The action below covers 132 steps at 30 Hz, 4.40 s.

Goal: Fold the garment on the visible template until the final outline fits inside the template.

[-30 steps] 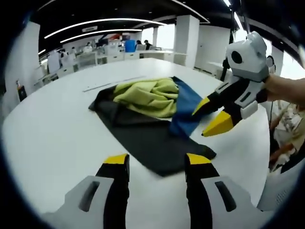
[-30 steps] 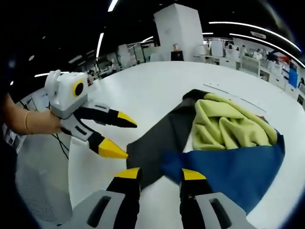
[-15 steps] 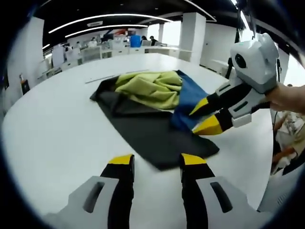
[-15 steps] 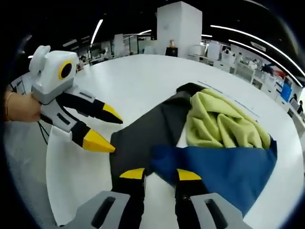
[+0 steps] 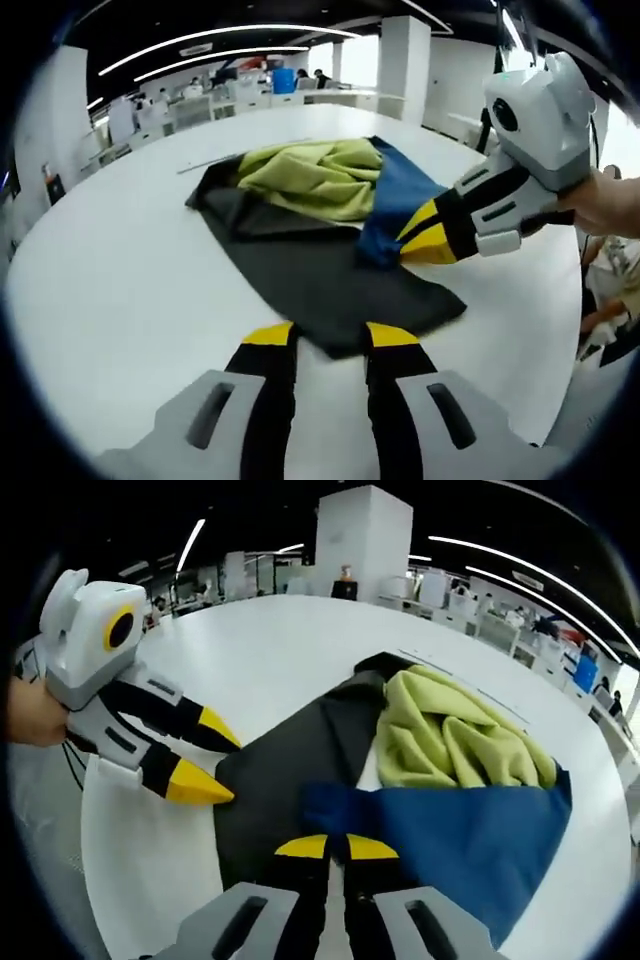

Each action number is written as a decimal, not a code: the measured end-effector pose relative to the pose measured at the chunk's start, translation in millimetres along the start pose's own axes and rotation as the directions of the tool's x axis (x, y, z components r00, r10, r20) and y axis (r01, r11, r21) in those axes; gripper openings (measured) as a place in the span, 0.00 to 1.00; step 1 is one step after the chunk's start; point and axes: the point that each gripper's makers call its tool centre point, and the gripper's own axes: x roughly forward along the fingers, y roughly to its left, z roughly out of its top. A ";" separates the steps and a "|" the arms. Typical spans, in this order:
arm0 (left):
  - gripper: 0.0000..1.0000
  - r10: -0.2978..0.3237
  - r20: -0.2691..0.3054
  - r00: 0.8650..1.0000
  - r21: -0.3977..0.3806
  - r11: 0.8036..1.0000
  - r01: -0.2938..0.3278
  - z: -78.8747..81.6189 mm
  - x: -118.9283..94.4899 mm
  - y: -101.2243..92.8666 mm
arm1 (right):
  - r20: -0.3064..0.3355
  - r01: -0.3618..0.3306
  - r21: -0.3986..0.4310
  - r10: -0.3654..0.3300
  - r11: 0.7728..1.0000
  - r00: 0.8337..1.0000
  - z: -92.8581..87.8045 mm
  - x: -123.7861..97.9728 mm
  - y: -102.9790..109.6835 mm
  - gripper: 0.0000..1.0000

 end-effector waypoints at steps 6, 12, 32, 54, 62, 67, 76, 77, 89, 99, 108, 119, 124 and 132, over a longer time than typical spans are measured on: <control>0.02 -0.007 0.003 1.000 -0.069 0.998 0.007 -1.2 0.5 -0.3 | 0.010 -0.013 0.014 0.013 1.000 1.000 2.2 -5.4 0.3 0.00; 0.00 -0.006 0.003 1.000 -0.087 0.996 0.007 -1.7 -8.1 6.0 | 0.052 -0.022 0.010 0.021 1.000 0.998 14.4 -27.9 -5.4 0.00; 0.00 0.100 0.041 0.994 -0.098 0.991 -0.096 11.0 -61.4 70.8 | 0.107 0.175 0.129 -0.190 0.976 0.976 17.5 -116.9 -102.2 0.00; 0.00 0.332 0.004 0.943 -0.249 0.914 -0.320 -16.9 -94.0 160.0 | 0.044 0.332 0.405 -0.381 0.852 0.923 -50.3 -179.5 -203.7 0.00; 0.00 0.367 -0.031 0.930 -0.258 0.896 -0.362 -26.3 -99.7 186.8 | -0.012 0.379 0.435 -0.416 0.817 0.909 -77.5 -188.9 -222.6 0.00; 0.00 0.376 -0.045 0.926 -0.270 0.887 -0.374 -30.9 -96.7 197.9 | -0.038 0.413 0.465 -0.448 0.783 0.893 -91.3 -193.8 -237.3 0.00; 0.00 0.402 -0.095 0.911 -0.262 0.873 -0.412 -40.6 -90.2 221.0 | -0.097 0.477 0.529 -0.509 0.702 0.855 -119.2 -205.5 -261.8 0.00; 0.00 0.404 -0.096 0.910 -0.265 0.871 -0.415 -40.5 -89.8 222.6 | -0.106 0.489 0.530 -0.517 0.693 0.849 -122.8 -206.8 -264.3 0.00; 0.00 0.419 -0.157 0.894 -0.241 0.862 -0.446 -50.0 -84.1 241.8 | -0.178 0.543 0.530 -0.540 0.652 0.822 -155.3 -215.1 -279.6 0.00; 0.00 0.425 -0.197 0.884 -0.191 0.867 -0.460 -51.0 -84.2 256.2 | -0.213 0.562 0.514 -0.538 0.648 0.816 -167.8 -218.7 -297.6 0.00; 0.00 0.429 -0.225 0.875 -0.176 0.865 -0.470 -51.8 -87.6 265.9 | -0.224 0.566 0.530 -0.539 0.632 0.812 -173.0 -224.4 -300.3 0.00; 0.00 0.448 -0.229 0.864 -0.146 0.862 -0.486 -49.5 -90.1 269.7 | -0.219 0.551 0.530 -0.524 0.644 0.823 -173.7 -226.4 -299.1 0.00; 0.13 0.475 -0.216 0.853 -0.174 0.841 -0.512 -48.5 -99.6 273.0 | -0.220 0.540 0.524 -0.508 0.659 0.833 -175.3 -226.2 -294.9 0.04; 0.38 0.418 -0.125 0.900 -0.244 0.866 -0.437 -35.5 -104.7 248.4 | -0.114 0.421 0.547 -0.435 0.723 0.893 -146.4 -214.7 -269.1 0.40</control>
